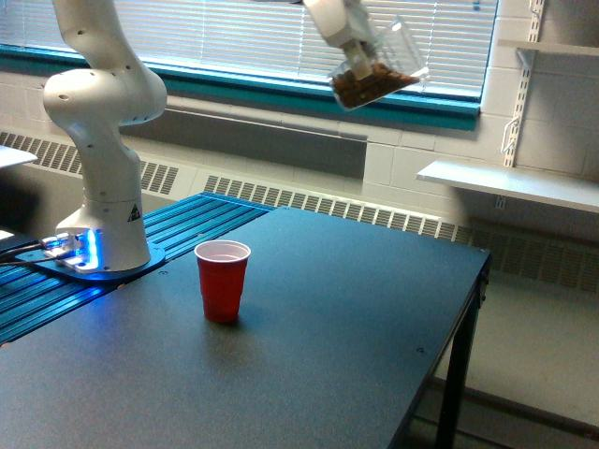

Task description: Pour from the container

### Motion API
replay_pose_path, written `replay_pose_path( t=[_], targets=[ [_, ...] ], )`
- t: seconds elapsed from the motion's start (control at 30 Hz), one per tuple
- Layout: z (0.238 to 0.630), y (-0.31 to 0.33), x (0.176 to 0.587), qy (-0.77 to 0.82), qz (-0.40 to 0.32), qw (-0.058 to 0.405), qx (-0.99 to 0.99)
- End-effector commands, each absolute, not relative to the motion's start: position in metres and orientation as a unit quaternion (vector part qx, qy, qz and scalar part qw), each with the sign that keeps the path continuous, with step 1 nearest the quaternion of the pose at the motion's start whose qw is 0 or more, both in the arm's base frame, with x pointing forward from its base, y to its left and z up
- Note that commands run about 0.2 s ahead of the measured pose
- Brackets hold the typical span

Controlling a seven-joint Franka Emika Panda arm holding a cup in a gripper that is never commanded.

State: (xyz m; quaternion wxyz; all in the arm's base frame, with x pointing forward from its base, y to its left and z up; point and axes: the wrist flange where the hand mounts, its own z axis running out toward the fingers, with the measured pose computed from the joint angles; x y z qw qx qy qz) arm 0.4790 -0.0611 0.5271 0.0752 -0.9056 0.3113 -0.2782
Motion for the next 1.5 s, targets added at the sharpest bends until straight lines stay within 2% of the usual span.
replay_pose_path(
  t=[0.03,0.4,1.5],
  targets=[
    [0.519,-0.072,0.456,0.282,-0.278,0.056,-0.917],
    [0.503,-0.086,0.418,0.278,-0.264,0.035,-0.923],
    [0.448,-0.102,0.315,0.254,-0.204,0.014,-0.945]
  ],
)
